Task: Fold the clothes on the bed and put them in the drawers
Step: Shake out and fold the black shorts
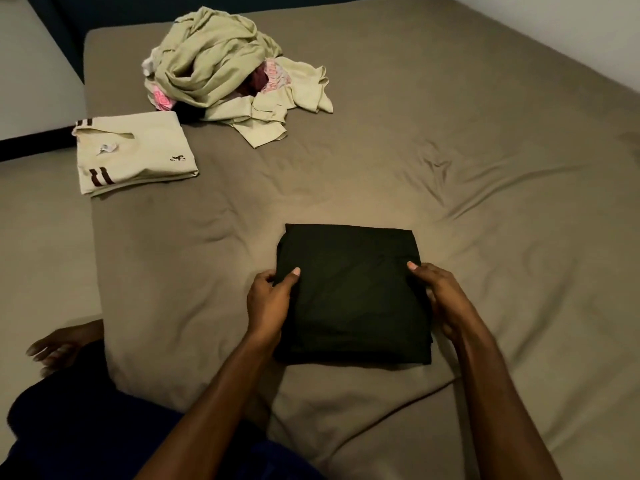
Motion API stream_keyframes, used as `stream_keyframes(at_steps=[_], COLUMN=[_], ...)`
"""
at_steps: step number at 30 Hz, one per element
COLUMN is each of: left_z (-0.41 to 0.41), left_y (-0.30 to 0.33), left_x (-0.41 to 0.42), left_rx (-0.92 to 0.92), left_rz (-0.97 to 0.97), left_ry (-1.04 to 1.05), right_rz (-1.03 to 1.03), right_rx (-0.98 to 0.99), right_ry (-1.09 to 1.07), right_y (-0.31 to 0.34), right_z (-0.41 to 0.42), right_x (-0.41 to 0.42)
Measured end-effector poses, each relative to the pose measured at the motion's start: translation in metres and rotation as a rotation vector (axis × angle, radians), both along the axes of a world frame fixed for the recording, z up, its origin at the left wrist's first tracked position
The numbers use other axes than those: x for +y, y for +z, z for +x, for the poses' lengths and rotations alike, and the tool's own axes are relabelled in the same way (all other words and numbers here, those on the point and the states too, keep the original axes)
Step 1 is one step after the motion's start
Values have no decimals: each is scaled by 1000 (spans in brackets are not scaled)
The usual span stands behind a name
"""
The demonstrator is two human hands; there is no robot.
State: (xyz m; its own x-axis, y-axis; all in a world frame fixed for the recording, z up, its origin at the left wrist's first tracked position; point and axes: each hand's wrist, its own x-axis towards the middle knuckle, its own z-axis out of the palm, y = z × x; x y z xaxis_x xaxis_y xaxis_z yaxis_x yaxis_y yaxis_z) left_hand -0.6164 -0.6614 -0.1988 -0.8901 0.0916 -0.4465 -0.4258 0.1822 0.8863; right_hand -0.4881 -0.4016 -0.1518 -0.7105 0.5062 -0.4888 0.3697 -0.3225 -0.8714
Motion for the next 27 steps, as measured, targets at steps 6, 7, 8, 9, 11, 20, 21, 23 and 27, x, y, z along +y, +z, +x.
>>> stream_keyframes(at_steps=[6, 7, 8, 9, 11, 20, 21, 23, 27], left_z=[1, 3, 5, 7, 9, -9, -13, -18, -38], left_y=[20, 21, 23, 23, 23, 15, 16, 21, 36], left_x=[10, 10, 11, 11, 9, -13, -18, -30, -65], left_rx=[-158, -134, -111, -87, -47, -296, -285, -253, -128], left_rz=[170, 161, 168, 185, 220, 492, 517, 546, 596], left_ry=[-174, -191, -208, -223, -256, -210, -201, -169, -46], right_rz=[-107, -121, -138, -154, -174, -231, -251, -301, -401], right_rx=[16, 21, 29, 37, 41, 115, 129, 155, 211], right_ry=[132, 129, 127, 132, 142, 108, 114, 136, 193], right_y=[3, 0, -3, -7, -9, -8, -7, -4, 2], right_z=[-4, -3, -2, -1, 0, -10, -16, -29, -75], right_x=[6, 5, 5, 3, -3, -29, -34, -47, -72])
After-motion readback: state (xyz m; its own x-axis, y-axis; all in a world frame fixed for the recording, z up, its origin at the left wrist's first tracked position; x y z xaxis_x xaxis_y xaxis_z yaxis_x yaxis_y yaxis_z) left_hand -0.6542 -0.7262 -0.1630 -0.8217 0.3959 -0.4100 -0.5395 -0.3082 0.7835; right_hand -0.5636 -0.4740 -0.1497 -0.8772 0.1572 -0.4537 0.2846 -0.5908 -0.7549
